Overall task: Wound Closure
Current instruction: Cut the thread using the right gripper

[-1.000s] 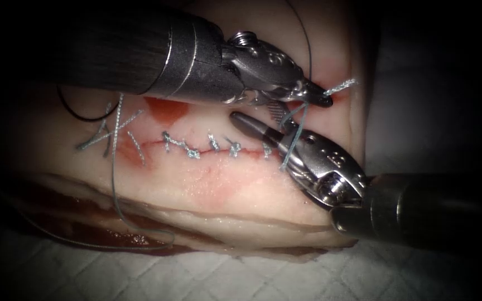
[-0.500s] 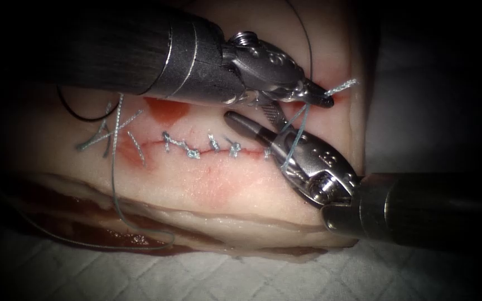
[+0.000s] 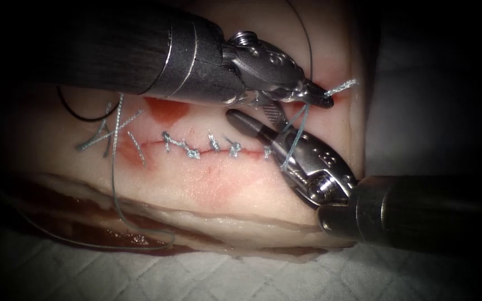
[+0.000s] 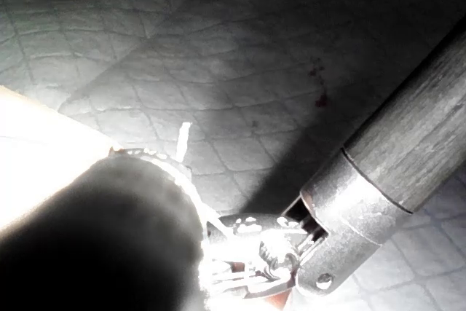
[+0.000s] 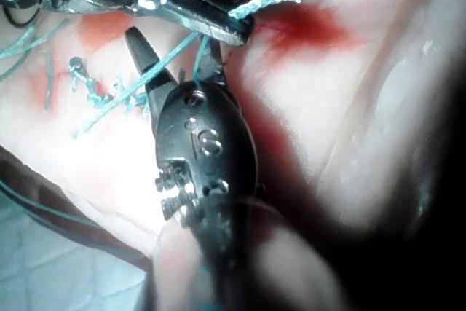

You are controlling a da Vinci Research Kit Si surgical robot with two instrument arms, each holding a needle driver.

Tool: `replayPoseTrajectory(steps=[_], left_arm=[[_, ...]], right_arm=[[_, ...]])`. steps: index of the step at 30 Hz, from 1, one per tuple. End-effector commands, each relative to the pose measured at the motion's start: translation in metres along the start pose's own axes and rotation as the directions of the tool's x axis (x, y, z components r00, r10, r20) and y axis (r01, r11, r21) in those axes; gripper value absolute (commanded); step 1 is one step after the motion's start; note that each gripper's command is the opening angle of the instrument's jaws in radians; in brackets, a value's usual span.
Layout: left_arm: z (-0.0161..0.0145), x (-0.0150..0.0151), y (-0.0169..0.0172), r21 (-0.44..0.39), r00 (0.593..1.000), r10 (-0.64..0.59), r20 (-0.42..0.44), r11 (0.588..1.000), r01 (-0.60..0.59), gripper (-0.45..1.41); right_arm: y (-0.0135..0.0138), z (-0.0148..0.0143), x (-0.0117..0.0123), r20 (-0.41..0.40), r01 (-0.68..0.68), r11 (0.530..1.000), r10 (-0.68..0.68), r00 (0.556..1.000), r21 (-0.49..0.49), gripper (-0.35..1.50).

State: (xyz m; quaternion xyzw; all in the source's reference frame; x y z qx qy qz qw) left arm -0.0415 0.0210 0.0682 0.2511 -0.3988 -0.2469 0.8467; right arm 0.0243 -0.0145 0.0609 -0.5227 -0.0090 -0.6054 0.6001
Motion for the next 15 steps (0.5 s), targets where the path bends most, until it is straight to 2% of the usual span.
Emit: replayPoseTrajectory(steps=[1, 2, 15], left_arm=[[0.0007, -0.0003, 0.0004, -0.002, 1.000, 0.002, -0.002, 1.000, -0.002, -0.45], [0.0007, -0.0002, 0.0004, -0.003, 1.000, 0.002, -0.005, 1.000, -0.002, -0.45], [0.0008, -0.0001, 0.0005, -0.013, 1.000, 0.004, -0.014, 1.000, -0.004, -0.45]], right_arm=[[0.0007, 0.0009, 0.0003, 0.004, -0.044, 0.999, 0.044, 0.999, 0.004, -0.30], [0.0007, 0.0009, 0.0003, 0.004, -0.050, 0.999, 0.050, 0.999, 0.004, -0.35], [0.0005, 0.0008, 0.0000, -0.006, -0.093, 0.996, 0.093, 0.996, -0.007, -0.35]])
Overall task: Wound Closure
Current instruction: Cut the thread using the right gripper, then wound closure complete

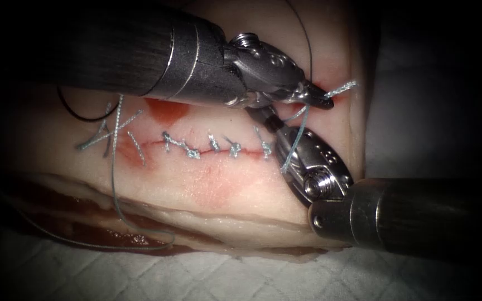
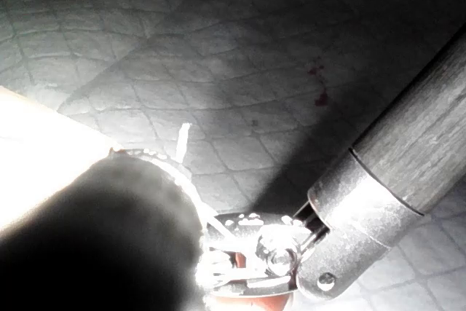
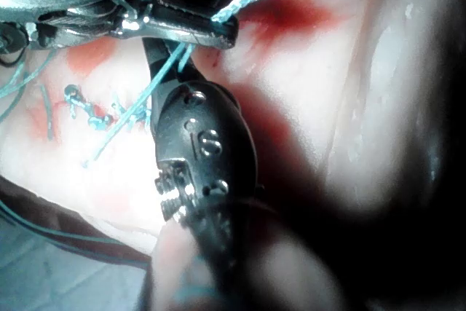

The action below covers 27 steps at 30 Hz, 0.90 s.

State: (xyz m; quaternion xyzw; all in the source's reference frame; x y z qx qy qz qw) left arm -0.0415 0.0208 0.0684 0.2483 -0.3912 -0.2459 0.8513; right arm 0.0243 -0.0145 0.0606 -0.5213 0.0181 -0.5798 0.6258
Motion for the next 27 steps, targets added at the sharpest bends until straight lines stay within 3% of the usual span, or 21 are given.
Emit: replayPoseTrajectory(steps=[1, 15, 16, 17, 18, 20, 25, 27], left_arm=[[0.0005, -0.0004, 0.0005, -0.005, 1.000, 0.001, 0.002, 1.000, -0.001, -0.45], [-0.0014, -0.0016, 0.0013, -0.057, 1.000, -0.020, 0.013, 0.998, 0.020, -0.45], [-0.0015, -0.0016, 0.0013, -0.056, 1.000, -0.020, 0.013, 0.998, 0.021, -0.45], [-0.0016, -0.0016, 0.0013, -0.054, 1.000, -0.021, 0.013, 0.998, 0.021, -0.45], [-0.0016, -0.0016, 0.0013, -0.054, 1.000, -0.021, 0.013, 0.998, 0.021, -0.45], [-0.0022, -0.0017, 0.0012, -0.051, 1.000, -0.023, 0.014, 0.998, 0.023, -0.45], [-0.0033, -0.0014, 0.0009, -0.036, 0.999, -0.037, -0.007, 0.999, 0.037, -0.45], [-0.0042, -0.0008, 0.0005, -0.029, 0.996, -0.072, -0.054, 0.997, 0.070, -0.45]], right_arm=[[0.0003, 0.0008, 0.0001, 0.003, -0.004, 1.000, 0.004, 1.000, -0.007, -0.35], [-0.0019, -0.0015, -0.0031, 0.014, 0.029, 0.999, -0.030, 0.999, 0.037, -0.30], [-0.0020, -0.0017, -0.0032, 0.015, 0.034, 0.999, -0.035, 0.999, 0.039, -0.11], [-0.0023, -0.0020, -0.0035, 0.017, 0.121, 0.991, -0.122, 0.992, 0.049, 0.91], [-0.0023, -0.0020, -0.0035, 0.017, 0.121, 0.991, -0.122, 0.992, 0.049, 0.91], [-0.0028, -0.0029, -0.0036, 0.011, 0.159, 0.987, -0.159, 0.987, 0.033, 1.28], [-0.0039, -0.0046, -0.0035, 0.010, 0.169, 0.985, -0.169, 0.985, 0.018, 1.38], [-0.0044, -0.0055, -0.0034, 0.016, 0.171, 0.985, -0.171, 0.985, 0.026, 1.38]])
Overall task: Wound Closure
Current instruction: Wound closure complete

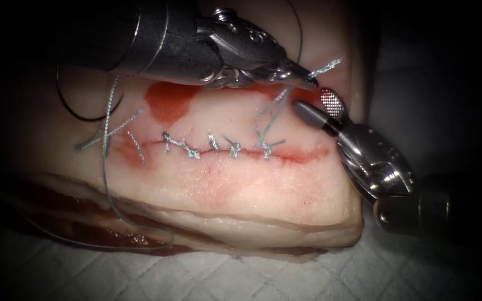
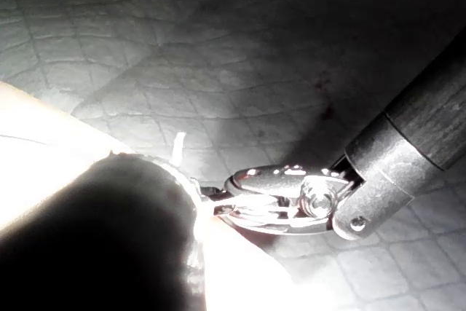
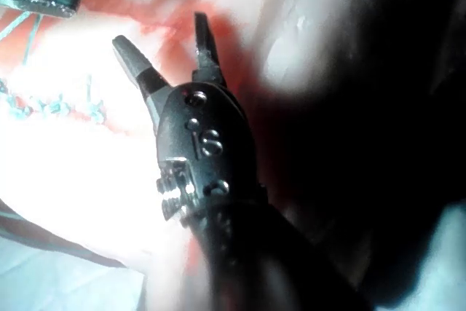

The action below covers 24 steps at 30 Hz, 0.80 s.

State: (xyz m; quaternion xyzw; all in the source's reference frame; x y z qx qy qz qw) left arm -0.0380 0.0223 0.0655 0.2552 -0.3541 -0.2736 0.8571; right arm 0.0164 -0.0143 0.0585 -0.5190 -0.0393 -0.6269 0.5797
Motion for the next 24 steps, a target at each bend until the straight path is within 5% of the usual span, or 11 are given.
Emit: replayPoseTrajectory(steps=[1, 5, 6, 9, 10, 11, 13, 16, 17, 21, 24], left_arm=[[0.0001, 0.0000, 0.0001, 0.019, 0.999, -0.034, -0.024, 0.999, 0.035, -0.45], [-0.0031, 0.0000, -0.0003, 0.187, 0.970, -0.227, -0.087, 0.953, 0.240, -0.45], [-0.0047, -0.0010, -0.0004, 0.315, 0.950, -0.309, -0.039, 0.899, 0.305, -0.45], [-0.0066, -0.0024, -0.0005, 0.441, 0.924, -0.379, 0.049, 0.838, 0.321, -0.45], [-0.0085, -0.0038, -0.0006, 0.572, 0.876, -0.467, 0.117, 0.753, 0.325, -0.45], [-0.0092, -0.0044, -0.0007, 0.624, 0.850, -0.509, 0.132, 0.710, 0.328, -0.45], [-0.0113, -0.0060, -0.0004, 0.783, 0.745, -0.643, 0.176, 0.551, 0.289, -0.45], [-0.0130, -0.0074, 0.0008, 0.895, 0.603, -0.745, 0.286, 0.433, 0.111, -0.45], [-0.0132, -0.0075, 0.0011, 0.900, 0.569, -0.766, 0.300, 0.425, 0.099, -0.45], [-0.0143, -0.0067, 0.0027, 0.720, 0.418, -0.712, 0.565, 0.672, 0.172, -0.45], [-0.0147, -0.0059, 0.0034, 0.664, 0.370, -0.703, 0.607, 0.705, 0.250, -0.45]], right_arm=[[-0.0003, -0.0002, 0.0006, -0.002, 0.000, 1.000, 0.000, 1.000, 0.004, 1.36], [-0.0011, -0.0009, 0.0003, -0.015, 0.007, 0.999, -0.006, 1.000, 0.034, 1.33], [-0.0014, -0.0009, 0.0003, -0.012, 0.006, 0.999, -0.005, 1.000, 0.041, 1.33], [-0.0016, -0.0010, 0.0004, -0.011, 0.007, 0.999, -0.007, 1.000, 0.038, 1.33], [-0.0017, -0.0010, 0.0005, -0.010, 0.009, 0.999, -0.009, 1.000, 0.037, 1.33], [-0.0017, -0.0010, 0.0006, -0.009, 0.010, 0.999, -0.009, 1.000, 0.036, 1.33], [-0.0017, -0.0009, 0.0008, -0.006, 0.011, 0.999, -0.011, 1.000, 0.036, 1.33], [-0.0017, -0.0010, 0.0008, -0.006, 0.011, 0.999, -0.011, 1.000, 0.036, 1.33], [-0.0017, -0.0010, 0.0008, -0.006, 0.011, 0.999, -0.011, 1.000, 0.037, 1.33], [-0.0017, -0.0010, 0.0009, -0.006, 0.011, 0.999, -0.011, 1.000, 0.036, 1.33], [-0.0017, -0.0010, 0.0009, -0.006, 0.011, 0.999, -0.011, 1.000, 0.036, 1.33]])
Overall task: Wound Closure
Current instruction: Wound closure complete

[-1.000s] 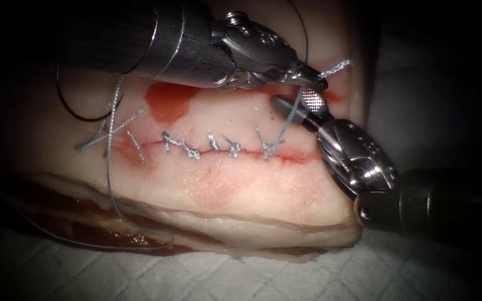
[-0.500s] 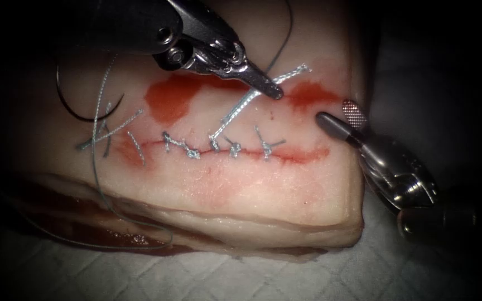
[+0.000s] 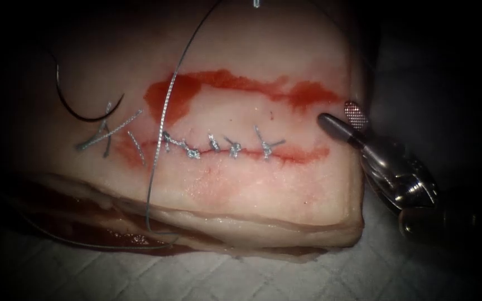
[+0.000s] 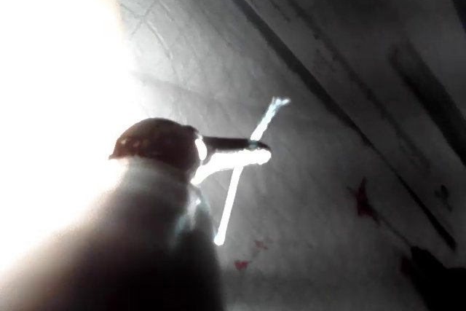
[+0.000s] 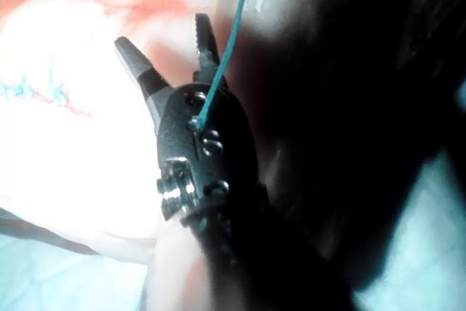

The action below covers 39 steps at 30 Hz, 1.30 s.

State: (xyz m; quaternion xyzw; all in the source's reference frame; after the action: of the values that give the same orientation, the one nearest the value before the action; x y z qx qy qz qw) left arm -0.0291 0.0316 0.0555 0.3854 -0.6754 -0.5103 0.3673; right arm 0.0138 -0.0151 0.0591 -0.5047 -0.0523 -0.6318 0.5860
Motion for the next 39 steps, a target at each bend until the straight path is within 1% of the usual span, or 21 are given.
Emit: replayPoseTrajectory(steps=[1, 3, 7, 9, 10, 11, 12, 13, 14, 16, 17, 18, 19, 23, 26, 31, 32, 33, 34, 35, 39], left_arm=[[-0.0002, -0.0003, 0.0009, -0.026, 0.999, 0.046, 0.011, 0.999, -0.046, -0.45], [-0.0019, 0.0000, 0.0015, -0.048, 0.992, 0.125, -0.029, 0.991, -0.126, -0.45], [-0.0093, 0.0020, 0.0037, -0.296, 0.932, 0.067, -0.355, 0.938, -0.180, -0.45], [-0.0130, 0.0013, 0.0055, -0.487, 0.875, 0.036, -0.484, 0.819, -0.303, -0.45], [-0.0138, 0.0007, 0.0060, -0.520, 0.849, 0.018, -0.529, 0.783, -0.341, -0.45], [-0.0138, 0.0007, 0.0060, -0.520, 0.849, 0.018, -0.529, 0.783, -0.341, -0.45], [-0.0158, -0.0005, 0.0072, -0.607, 0.808, -0.066, -0.586, 0.696, -0.383, -0.45], [-0.0166, -0.0009, 0.0077, -0.647, 0.800, -0.104, -0.591, 0.652, -0.394, -0.45], [-0.0166, -0.0009, 0.0077, -0.647, 0.800, -0.104, -0.591, 0.652, -0.394, -0.45], [-0.0189, -0.0009, 0.0087, -0.710, 0.770, -0.176, -0.614, 0.551, -0.440, -0.45], [-0.0207, -0.0003, 0.0097, -0.760, 0.754, -0.256, -0.605, 0.468, -0.451, -0.45], [-0.0207, -0.0003, 0.0097, -0.760, 0.754, -0.256, -0.605, 0.468, -0.451, -0.45], [-0.0217, 0.0006, 0.0112, -0.779, 0.730, -0.311, -0.608, 0.409, -0.475, -0.45], [-0.0218, 0.0031, 0.0139, -0.767, 0.705, -0.355, -0.614, 0.480, -0.427, -0.45], [-0.0217, 0.0054, 0.0150, -0.759, 0.688, -0.371, -0.623, 0.501, -0.417, -0.45], [-0.0207, 0.0072, 0.0153, -0.764, 0.675, -0.396, -0.623, 0.493, -0.416, -0.45], [-0.0205, 0.0073, 0.0151, -0.763, 0.673, -0.396, -0.624, 0.494, -0.417, -0.10], [-0.0205, 0.0073, 0.0151, -0.763, 0.673, -0.396, -0.624, 0.494, -0.417, -0.10], [-0.0204, 0.0075, 0.0150, -0.762, 0.672, -0.397, -0.626, 0.496, -0.417, 0.57], [-0.0204, 0.0076, 0.0149, -0.761, 0.670, -0.397, -0.627, 0.497, -0.417, 0.86], [-0.0197, 0.0072, 0.0144, -0.731, 0.651, -0.371, -0.662, 0.511, -0.452, 1.16]], right_arm=[[0.0004, 0.0008, 0.0004, 0.003, -0.001, 1.000, 0.001, 1.000, -0.003, 1.33], [0.0004, 0.0008, 0.0004, 0.003, -0.001, 1.000, 0.001, 1.000, -0.003, 1.33], [0.0004, 0.0007, 0.0003, 0.002, -0.001, 1.000, 0.001, 1.000, -0.003, 1.31], [0.0005, 0.0007, 0.0003, 0.002, -0.002, 1.000, 0.002, 1.000, -0.002, 1.28], [0.0006, 0.0007, 0.0004, 0.002, -0.002, 1.000, 0.002, 1.000, -0.001, 1.28], [0.0006, 0.0007, 0.0004, 0.002, -0.002, 1.000, 0.002, 1.000, -0.001, 1.28], [0.0006, 0.0007, 0.0004, 0.002, -0.002, 1.000, 0.002, 1.000, -0.001, 1.28], [0.0007, 0.0006, 0.0004, 0.002, -0.002, 1.000, 0.002, 1.000, -0.001, 1.28], [0.0007, 0.0006, 0.0004, 0.002, -0.002, 1.000, 0.002, 1.000, -0.001, 1.28], [0.0007, 0.0006, 0.0004, 0.002, -0.002, 1.000, 0.002, 1.000, -0.001, 1.28], [0.0007, 0.0006, 0.0004, 0.002, -0.002, 1.000, 0.002, 1.000, 0.000, 1.26], [0.0007, 0.0006, 0.0004, 0.002, -0.002, 1.000, 0.002, 1.000, 0.000, 1.26], [0.0007, 0.0006, 0.0004, 0.002, -0.002, 1.000, 0.002, 1.000, 0.000, 1.26], [0.0007, 0.0006, 0.0005, 0.002, -0.002, 1.000, 0.002, 1.000, 0.000, 1.26], [0.0007, 0.0006, 0.0005, 0.002, -0.002, 1.000, 0.002, 1.000, -0.001, 1.28], [0.0007, 0.0006, 0.0005, 0.002, -0.002, 1.000, 0.002, 1.000, -0.001, 1.28], [0.0007, 0.0006, 0.0005, 0.002, -0.002, 1.000, 0.002, 1.000, -0.001, 1.28], [0.0007, 0.0006, 0.0005, 0.002, -0.002, 1.000, 0.002, 1.000, -0.001, 1.28], [0.0007, 0.0006, 0.0005, 0.002, -0.002, 1.000, 0.002, 1.000, -0.001, 1.28], [0.0007, 0.0006, 0.0005, 0.002, -0.002, 1.000, 0.002, 1.000, -0.001, 1.28], [0.0007, 0.0006, 0.0005, 0.002, -0.002, 1.000, 0.002, 1.000, -0.001, 1.28]])
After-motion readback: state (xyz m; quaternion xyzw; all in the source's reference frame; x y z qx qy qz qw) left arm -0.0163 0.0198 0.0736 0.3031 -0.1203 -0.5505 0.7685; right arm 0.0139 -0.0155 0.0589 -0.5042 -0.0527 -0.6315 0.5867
